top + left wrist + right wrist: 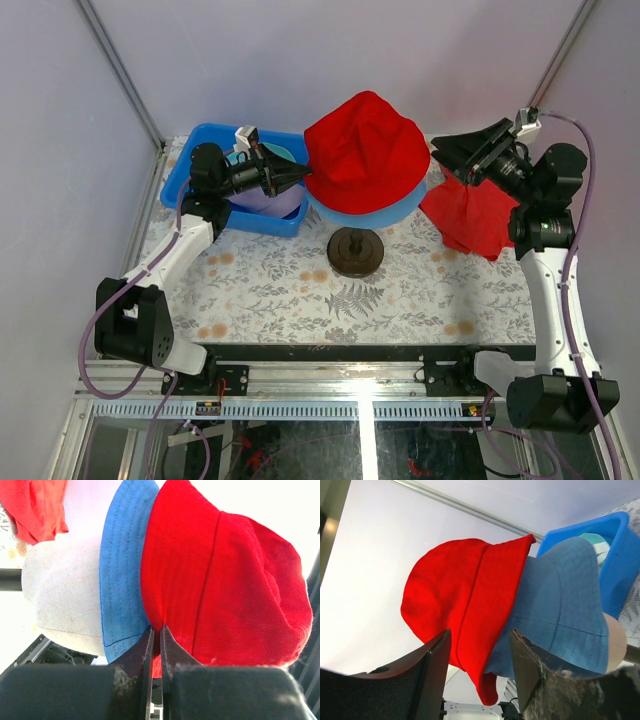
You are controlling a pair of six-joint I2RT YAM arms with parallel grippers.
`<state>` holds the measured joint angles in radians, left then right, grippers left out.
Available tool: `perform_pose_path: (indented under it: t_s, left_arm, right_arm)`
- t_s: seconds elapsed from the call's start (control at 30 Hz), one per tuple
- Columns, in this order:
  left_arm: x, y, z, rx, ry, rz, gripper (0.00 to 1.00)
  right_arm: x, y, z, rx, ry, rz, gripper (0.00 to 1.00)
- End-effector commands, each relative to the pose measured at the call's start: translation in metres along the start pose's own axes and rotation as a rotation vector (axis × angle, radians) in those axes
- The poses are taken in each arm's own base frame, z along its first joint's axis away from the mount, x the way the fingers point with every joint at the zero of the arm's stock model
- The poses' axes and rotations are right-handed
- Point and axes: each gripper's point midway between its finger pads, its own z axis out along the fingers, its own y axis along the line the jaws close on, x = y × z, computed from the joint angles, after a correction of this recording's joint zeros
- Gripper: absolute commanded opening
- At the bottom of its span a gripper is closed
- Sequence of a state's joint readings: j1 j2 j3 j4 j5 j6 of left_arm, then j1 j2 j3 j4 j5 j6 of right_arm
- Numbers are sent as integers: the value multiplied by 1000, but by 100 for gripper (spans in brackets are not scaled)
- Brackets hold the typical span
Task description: Stack the hats
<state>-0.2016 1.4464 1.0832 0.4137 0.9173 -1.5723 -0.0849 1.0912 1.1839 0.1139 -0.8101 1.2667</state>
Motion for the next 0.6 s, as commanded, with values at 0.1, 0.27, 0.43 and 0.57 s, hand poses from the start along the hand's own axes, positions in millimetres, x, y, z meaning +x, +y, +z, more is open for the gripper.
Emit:
perform_pose_path:
  t_s: [0.1, 0.27, 0.43, 0.57]
  left_arm:
    - [-1, -8, 0, 20, 2, 39, 0]
    - [-1, -9, -1, 22, -1, 37, 0]
    - [-1, -9, -1, 23, -1, 34, 0]
    - [-1, -5, -1, 19, -1, 28, 0]
  right_arm:
    - [12, 19, 4, -87, 69, 14, 56]
    - [21, 20, 17, -106, 101, 29, 55]
    - [22, 18, 23, -105, 98, 43, 40]
    - [28, 11, 16, -62, 93, 32, 17]
